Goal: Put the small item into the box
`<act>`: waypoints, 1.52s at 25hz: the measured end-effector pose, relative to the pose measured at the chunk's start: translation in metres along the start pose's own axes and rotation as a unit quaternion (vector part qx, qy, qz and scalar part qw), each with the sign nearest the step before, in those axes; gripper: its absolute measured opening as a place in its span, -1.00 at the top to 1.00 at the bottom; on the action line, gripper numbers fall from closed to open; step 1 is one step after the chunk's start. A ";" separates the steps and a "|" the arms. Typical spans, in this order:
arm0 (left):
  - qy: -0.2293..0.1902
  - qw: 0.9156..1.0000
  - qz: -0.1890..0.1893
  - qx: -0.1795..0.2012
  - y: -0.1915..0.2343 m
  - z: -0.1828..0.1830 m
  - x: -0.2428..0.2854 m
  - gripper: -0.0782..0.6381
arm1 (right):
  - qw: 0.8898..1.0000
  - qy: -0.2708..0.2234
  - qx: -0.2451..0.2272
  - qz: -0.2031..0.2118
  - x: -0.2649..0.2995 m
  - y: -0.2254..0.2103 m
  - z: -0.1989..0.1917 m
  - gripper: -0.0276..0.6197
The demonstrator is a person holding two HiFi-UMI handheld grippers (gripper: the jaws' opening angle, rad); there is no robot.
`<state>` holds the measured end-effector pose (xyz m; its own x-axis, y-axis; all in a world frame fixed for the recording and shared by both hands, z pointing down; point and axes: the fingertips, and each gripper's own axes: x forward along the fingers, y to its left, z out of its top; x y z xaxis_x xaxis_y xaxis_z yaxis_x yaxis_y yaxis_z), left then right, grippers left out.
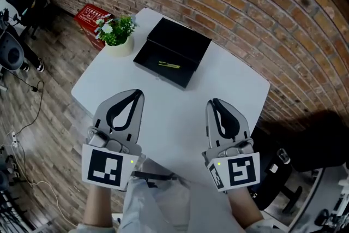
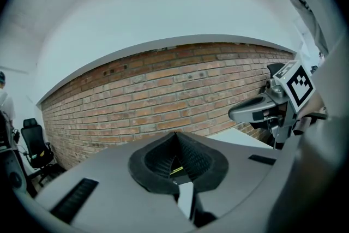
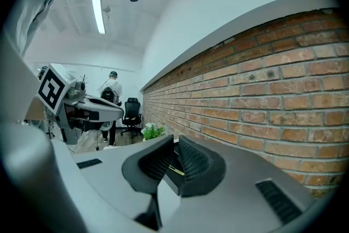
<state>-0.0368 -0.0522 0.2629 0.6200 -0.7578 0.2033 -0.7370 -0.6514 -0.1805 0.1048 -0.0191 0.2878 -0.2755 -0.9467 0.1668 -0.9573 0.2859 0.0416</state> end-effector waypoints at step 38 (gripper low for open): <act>0.002 0.999 -0.030 0.025 -0.017 0.006 0.025 0.73 | 1.000 0.010 -0.003 -0.003 0.001 -0.017 -0.008 0.74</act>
<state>-0.0073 -0.0606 0.2649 0.6621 -0.7168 0.2187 -0.6840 -0.6972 -0.2147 0.1217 -0.0242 0.2956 -0.2688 -0.9450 0.1863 -0.9582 0.2819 0.0477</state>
